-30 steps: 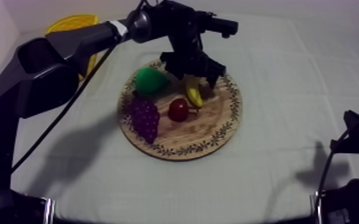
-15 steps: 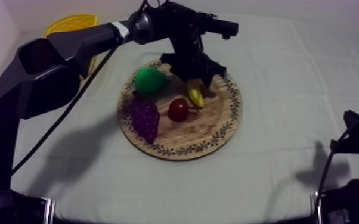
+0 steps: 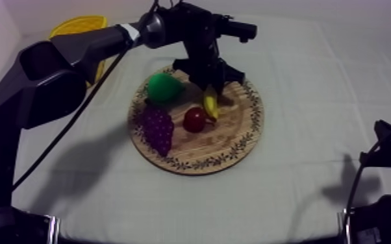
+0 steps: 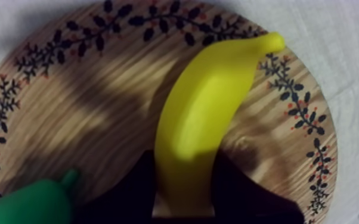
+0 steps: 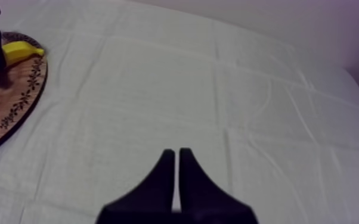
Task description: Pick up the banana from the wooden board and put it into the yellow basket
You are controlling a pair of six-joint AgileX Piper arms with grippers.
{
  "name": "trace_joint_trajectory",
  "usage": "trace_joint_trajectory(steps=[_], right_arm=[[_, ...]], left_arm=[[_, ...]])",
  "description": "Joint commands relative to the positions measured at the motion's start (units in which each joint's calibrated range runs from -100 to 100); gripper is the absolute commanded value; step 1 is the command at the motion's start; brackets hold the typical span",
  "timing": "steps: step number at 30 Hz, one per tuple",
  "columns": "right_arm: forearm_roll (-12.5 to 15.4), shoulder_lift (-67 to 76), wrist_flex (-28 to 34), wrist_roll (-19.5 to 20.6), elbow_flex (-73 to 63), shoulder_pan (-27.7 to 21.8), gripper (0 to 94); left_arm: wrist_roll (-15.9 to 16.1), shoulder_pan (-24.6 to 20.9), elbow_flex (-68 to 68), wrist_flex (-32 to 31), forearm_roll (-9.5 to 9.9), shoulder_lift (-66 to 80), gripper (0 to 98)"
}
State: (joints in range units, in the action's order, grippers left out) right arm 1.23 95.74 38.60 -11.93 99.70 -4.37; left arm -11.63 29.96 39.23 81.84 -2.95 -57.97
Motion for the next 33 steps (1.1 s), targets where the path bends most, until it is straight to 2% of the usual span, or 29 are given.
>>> trace_joint_trajectory(steps=[1, 11, 21, 27, 33], right_arm=[[0.01, 0.02, 0.03, 0.01, -0.03, 0.00, 0.4], [0.01, 0.02, 0.03, 0.01, -0.03, 0.00, 0.4], [0.01, 0.02, 0.03, -0.01, -0.03, 0.00, 0.4], [0.01, 0.02, 0.03, 0.02, -0.03, 0.00, 0.4], [0.01, 0.02, 0.03, 0.03, -0.03, 0.00, 0.4]], left_arm=[[-0.01, -0.02, -0.06, 0.03, 0.05, 0.02, 28.4], [-0.18, -0.01, 1.36, 0.52, 0.23, 2.63, 26.6], [-0.75, -1.33, 3.77, 3.13, 1.09, 11.20, 26.3], [-0.68, -5.25, -0.52, 3.32, 1.84, 20.84, 26.3], [0.14, -12.18, -8.49, 2.94, 2.89, 30.69, 26.3]])
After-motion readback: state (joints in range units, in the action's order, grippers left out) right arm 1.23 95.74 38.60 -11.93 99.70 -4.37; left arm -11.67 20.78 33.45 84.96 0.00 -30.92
